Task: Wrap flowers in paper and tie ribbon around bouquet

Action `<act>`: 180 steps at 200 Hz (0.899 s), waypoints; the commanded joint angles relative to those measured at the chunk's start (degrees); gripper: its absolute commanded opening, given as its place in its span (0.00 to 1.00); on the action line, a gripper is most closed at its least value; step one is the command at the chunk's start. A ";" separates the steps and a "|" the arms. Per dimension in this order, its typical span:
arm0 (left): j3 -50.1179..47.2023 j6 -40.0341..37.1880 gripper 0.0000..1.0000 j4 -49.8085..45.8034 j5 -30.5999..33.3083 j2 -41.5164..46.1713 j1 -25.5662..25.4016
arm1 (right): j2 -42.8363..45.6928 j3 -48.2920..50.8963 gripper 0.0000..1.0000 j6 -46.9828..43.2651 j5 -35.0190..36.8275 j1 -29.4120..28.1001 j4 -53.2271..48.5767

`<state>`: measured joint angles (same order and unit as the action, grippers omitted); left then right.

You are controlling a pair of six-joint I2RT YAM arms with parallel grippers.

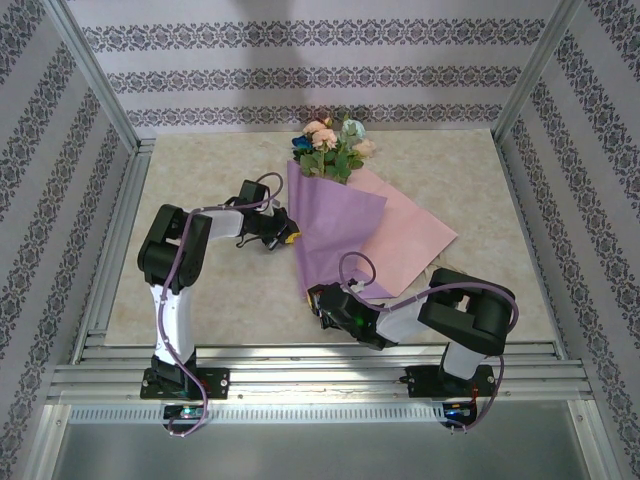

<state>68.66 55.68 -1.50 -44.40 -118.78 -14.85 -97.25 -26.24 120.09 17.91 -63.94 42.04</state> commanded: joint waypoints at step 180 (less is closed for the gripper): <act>23.44 2.45 0.00 4.74 3.89 -16.80 6.47 | 0.17 1.67 0.00 13.42 -7.23 2.14 -2.01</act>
<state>89.41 57.23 -0.10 -43.83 -132.84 -10.22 -97.25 -25.87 120.09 13.80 -61.58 42.76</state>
